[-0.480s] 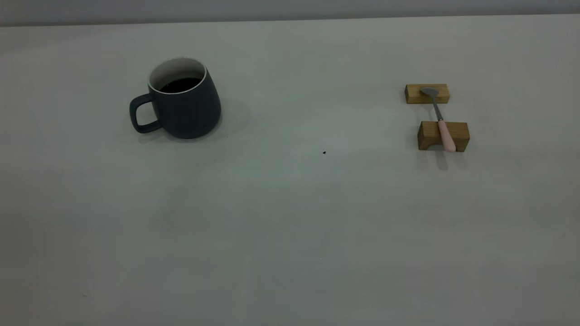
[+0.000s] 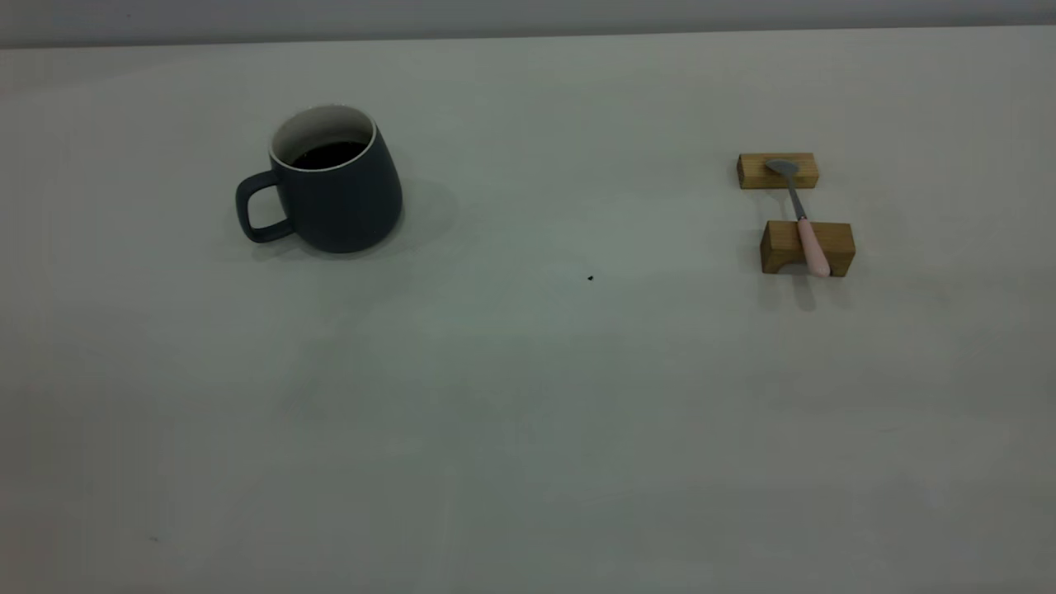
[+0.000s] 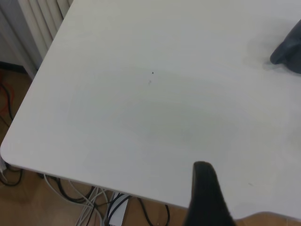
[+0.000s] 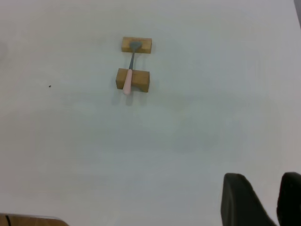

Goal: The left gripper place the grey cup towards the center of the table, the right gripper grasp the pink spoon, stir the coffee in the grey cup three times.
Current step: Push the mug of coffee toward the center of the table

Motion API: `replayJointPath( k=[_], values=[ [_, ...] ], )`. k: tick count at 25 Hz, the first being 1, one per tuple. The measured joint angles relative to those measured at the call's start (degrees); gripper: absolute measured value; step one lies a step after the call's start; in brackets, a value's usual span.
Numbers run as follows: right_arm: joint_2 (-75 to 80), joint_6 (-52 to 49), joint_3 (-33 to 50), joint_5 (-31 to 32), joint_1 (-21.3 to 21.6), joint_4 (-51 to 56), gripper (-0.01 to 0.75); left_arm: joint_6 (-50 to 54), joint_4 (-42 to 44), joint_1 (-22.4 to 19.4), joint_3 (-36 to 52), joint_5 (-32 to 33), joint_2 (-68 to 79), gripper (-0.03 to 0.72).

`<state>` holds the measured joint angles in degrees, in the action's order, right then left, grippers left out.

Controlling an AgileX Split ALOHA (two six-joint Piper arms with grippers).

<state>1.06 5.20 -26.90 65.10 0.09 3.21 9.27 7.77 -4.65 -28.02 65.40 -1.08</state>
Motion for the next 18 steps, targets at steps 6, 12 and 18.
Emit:
replayJointPath(
  k=[6,12,18],
  values=[
    [0.0,0.0,0.0,0.0,0.0,0.0,0.24,0.0,0.0,0.0,0.0,0.0,0.0,0.567],
    [0.0,0.0,0.0,0.0,0.0,0.0,0.24,0.0,0.0,0.0,0.0,-0.18,0.0,0.567],
    [0.0,0.0,0.0,0.0,0.0,0.0,0.24,-2.73,-1.73,0.0,-2.51,-3.6,4.49,0.567]
  ],
)
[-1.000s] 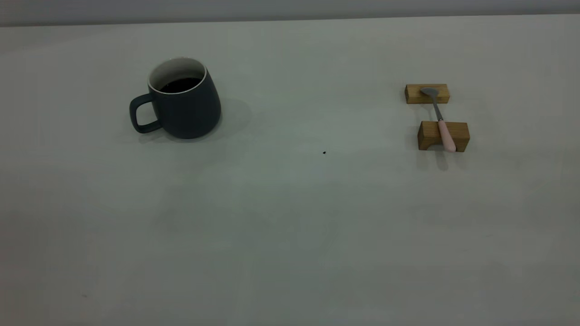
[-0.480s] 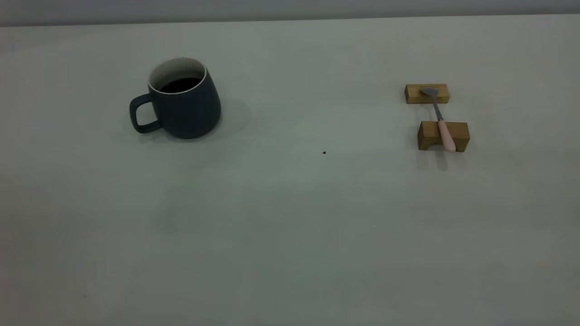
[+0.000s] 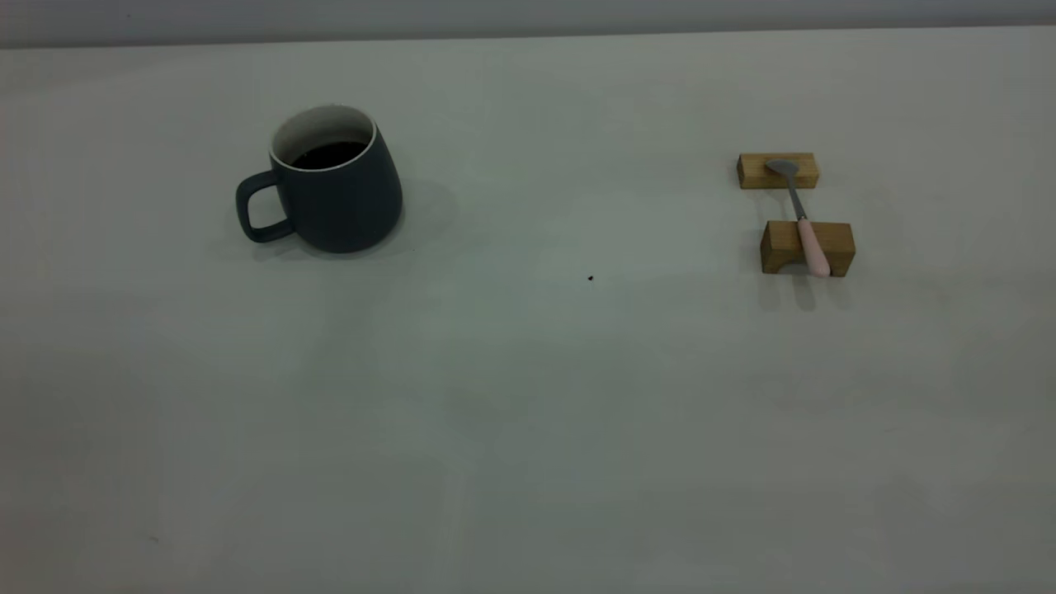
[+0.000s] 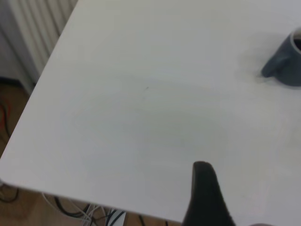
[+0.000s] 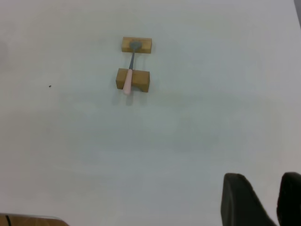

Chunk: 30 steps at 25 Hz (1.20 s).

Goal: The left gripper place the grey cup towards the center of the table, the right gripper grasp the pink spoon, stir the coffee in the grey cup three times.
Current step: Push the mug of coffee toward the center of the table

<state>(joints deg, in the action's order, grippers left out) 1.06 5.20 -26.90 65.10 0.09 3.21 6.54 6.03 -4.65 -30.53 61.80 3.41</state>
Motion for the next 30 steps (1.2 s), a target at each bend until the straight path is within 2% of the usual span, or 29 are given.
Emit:
replayJointPath(
  k=[6,11,15,22,30],
  values=[
    [0.0,0.0,0.0,0.0,0.0,0.0,0.24,-12.19,-3.44,0.0,-4.71,-6.03,19.65,0.567],
    [0.0,0.0,0.0,0.0,0.0,0.0,0.24,-17.58,-4.76,0.0,-7.94,-15.37,40.93,0.567],
    [0.0,0.0,0.0,0.0,0.0,0.0,0.24,-25.6,-9.53,0.0,-12.45,-19.59,58.22,0.567],
    [0.0,0.0,0.0,0.0,0.0,0.0,0.24,-39.09,-19.26,0.72,-25.0,-21.96,87.32,0.567],
    [0.0,0.0,0.0,0.0,0.0,0.0,0.24,-40.86,-16.6,6.93,-43.88,-21.05,112.0,0.567]
  ],
)
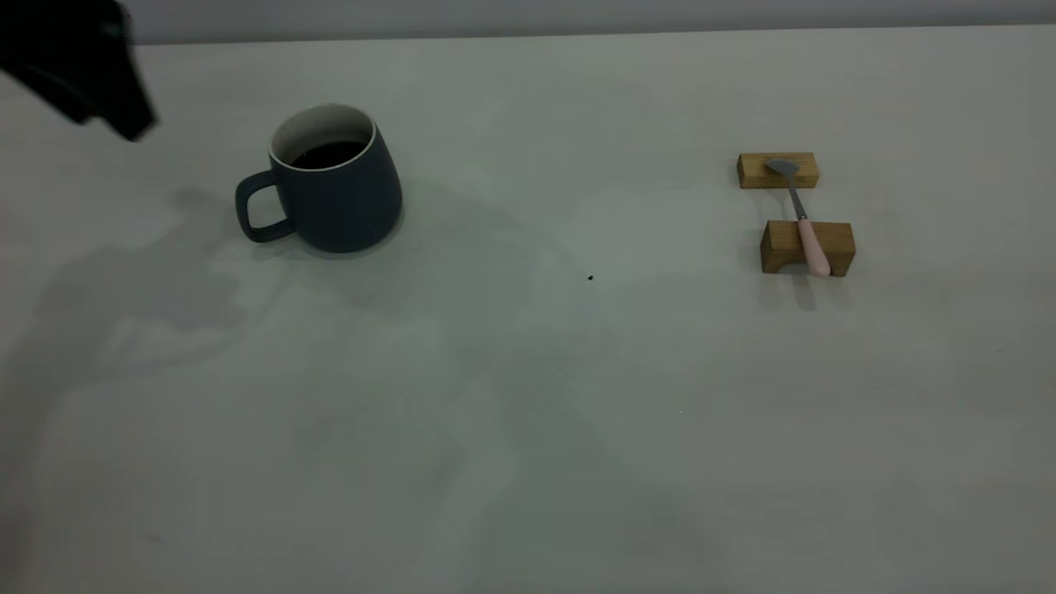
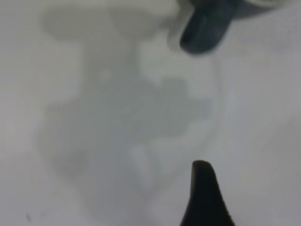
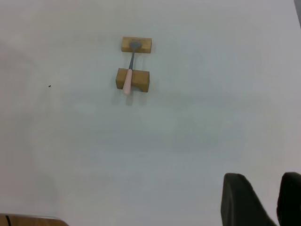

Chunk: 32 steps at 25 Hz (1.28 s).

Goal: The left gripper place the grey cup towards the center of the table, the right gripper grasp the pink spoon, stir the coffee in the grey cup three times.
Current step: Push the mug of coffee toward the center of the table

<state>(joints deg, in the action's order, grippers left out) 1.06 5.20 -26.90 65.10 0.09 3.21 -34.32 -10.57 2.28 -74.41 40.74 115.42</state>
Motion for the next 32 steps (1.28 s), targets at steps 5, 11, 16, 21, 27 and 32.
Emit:
replayJointPath(
  k=[5,11,16,21,27,32],
  values=[
    [0.0,0.0,0.0,0.0,0.0,0.0,0.24,-0.04,6.29,3.04,-7.75,0.43,9.58,0.567],
    [0.0,0.0,0.0,0.0,0.0,0.0,0.24,-4.49,7.73,5.55,-10.19,-3.35,13.83,0.567],
    [0.0,0.0,0.0,0.0,0.0,0.0,0.24,-8.3,7.4,6.25,-10.25,-8.97,16.35,0.567],
    [0.0,0.0,0.0,0.0,0.0,0.0,0.24,-14.38,6.81,6.37,-10.31,-13.0,18.73,0.567],
    [0.0,0.0,0.0,0.0,0.0,0.03,0.24,-26.88,5.21,7.96,-10.42,-16.0,19.77,0.567],
    [0.0,0.0,0.0,0.0,0.0,0.03,0.24,-33.53,2.72,10.51,-10.42,-18.07,20.66,0.567]
  ],
)
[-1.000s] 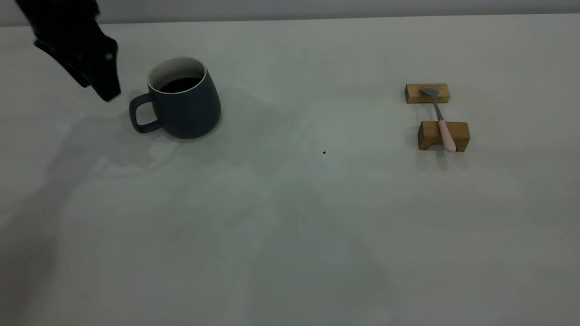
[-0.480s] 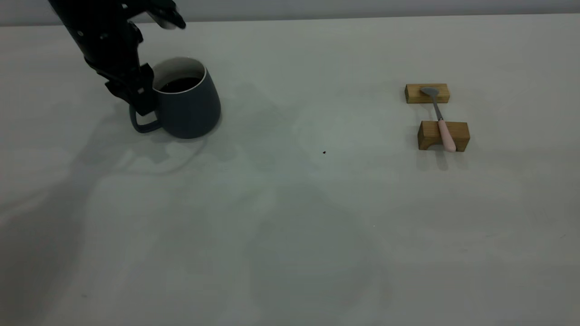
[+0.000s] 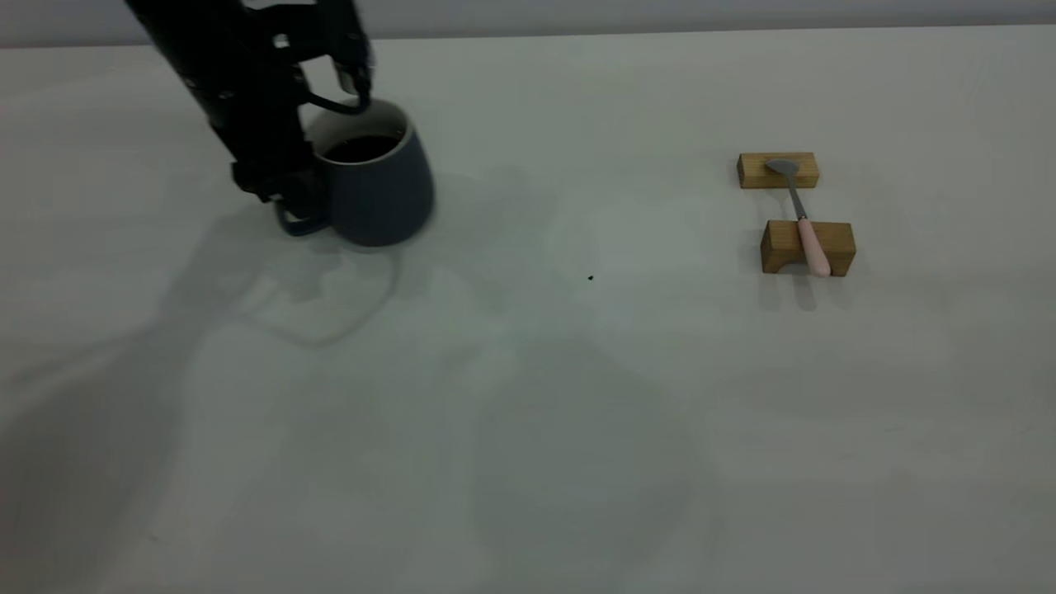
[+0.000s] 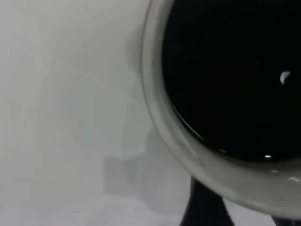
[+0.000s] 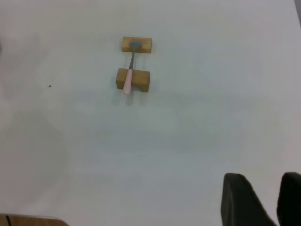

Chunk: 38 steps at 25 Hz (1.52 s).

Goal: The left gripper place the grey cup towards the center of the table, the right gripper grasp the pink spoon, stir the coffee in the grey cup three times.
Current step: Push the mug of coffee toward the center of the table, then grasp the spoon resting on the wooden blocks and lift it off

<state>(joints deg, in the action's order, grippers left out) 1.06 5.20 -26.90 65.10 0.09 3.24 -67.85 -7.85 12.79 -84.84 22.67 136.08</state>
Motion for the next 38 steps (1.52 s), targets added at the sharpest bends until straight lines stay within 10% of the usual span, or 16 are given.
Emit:
replayJointPath(
  k=[23,38],
  values=[
    [0.0,0.0,0.0,0.0,0.0,0.0,0.24,6.61,-3.03,13.54,0.0,-6.63,0.95,0.567],
    [0.0,0.0,0.0,0.0,0.0,0.0,0.24,35.31,3.54,12.39,0.0,29.95,-32.23,0.567]
  ],
)
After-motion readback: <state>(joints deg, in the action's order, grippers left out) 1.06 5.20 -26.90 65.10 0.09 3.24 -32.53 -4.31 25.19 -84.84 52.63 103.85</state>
